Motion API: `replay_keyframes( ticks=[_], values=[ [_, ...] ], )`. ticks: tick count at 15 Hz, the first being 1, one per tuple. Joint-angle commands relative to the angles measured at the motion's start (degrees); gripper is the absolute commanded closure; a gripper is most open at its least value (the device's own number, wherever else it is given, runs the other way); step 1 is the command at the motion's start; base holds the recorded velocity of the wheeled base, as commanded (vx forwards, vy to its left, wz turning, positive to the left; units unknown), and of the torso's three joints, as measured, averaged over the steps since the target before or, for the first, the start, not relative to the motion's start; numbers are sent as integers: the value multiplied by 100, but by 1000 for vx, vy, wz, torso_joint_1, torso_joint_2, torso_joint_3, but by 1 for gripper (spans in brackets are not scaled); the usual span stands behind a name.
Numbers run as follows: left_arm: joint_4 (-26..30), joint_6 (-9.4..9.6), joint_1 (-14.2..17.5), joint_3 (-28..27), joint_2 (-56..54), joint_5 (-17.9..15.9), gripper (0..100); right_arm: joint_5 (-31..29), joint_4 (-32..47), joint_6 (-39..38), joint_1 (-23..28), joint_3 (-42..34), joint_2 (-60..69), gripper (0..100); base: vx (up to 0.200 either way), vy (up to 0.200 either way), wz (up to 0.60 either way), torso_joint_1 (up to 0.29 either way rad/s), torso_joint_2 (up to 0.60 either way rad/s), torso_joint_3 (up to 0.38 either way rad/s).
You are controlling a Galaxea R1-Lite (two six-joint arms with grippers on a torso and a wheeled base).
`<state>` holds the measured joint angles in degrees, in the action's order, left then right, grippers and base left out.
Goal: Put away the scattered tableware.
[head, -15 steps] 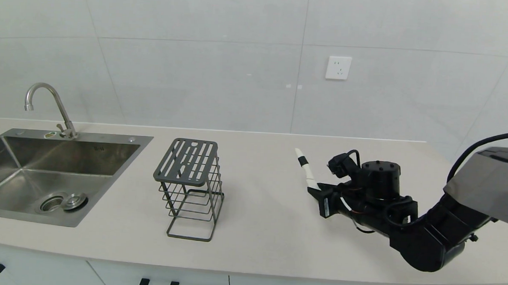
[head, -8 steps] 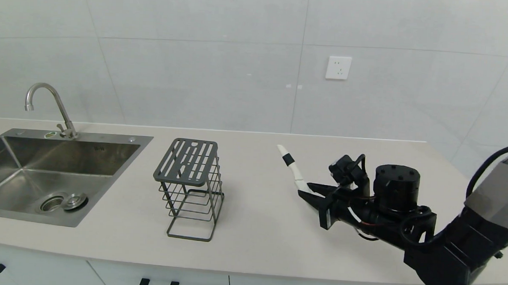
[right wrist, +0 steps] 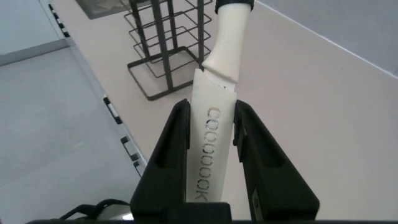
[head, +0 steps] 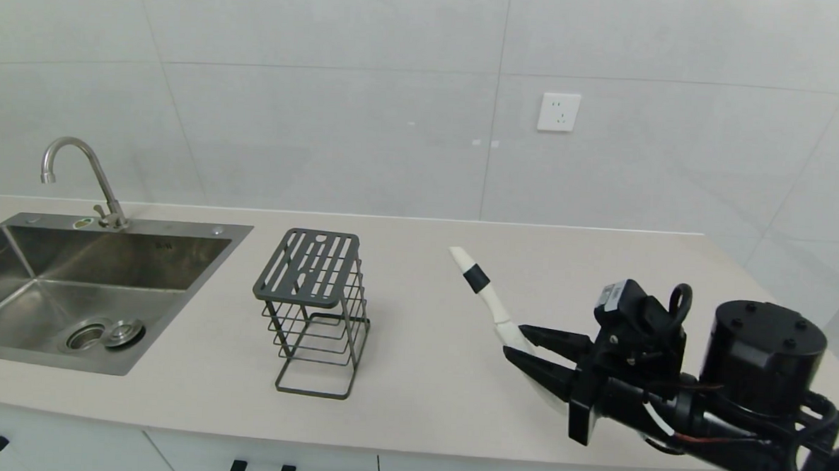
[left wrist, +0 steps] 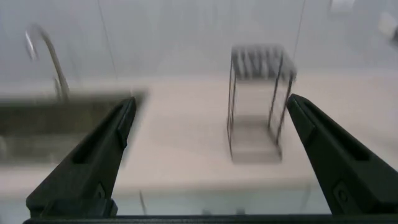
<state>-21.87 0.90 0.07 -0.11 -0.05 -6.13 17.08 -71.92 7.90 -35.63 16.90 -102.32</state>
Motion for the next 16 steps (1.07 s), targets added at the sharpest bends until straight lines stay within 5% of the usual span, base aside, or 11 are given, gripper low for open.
replay_keyframes(
  ticks=[1,4,7,10,13,16],
  values=[
    [25,-389,-7,-103,5,-275,0,182,-50,80,-67,-248,238,100,0,0,0,0,0,0],
    [1080,-1004,-130,-929,304,-1004,0,384,-129,124,-75,-310,256,100,0,0,0,0,0,0],
    [1264,-1496,-825,-1466,1095,-1364,0,850,-568,115,-75,-477,256,100,0,0,0,0,0,0],
    [798,-1488,-1818,-1738,2141,-1619,0,1272,-718,98,-190,-424,274,100,0,0,0,0,0,0],
    [-63,-1488,-1950,-1712,3257,-2533,0,1289,-718,54,-453,-257,353,100,0,0,0,0,0,0],
    [-1039,-1514,-1958,-1668,4531,-2876,0,1289,-718,-43,-471,59,344,100,0,0,0,0,0,0]
  ],
)
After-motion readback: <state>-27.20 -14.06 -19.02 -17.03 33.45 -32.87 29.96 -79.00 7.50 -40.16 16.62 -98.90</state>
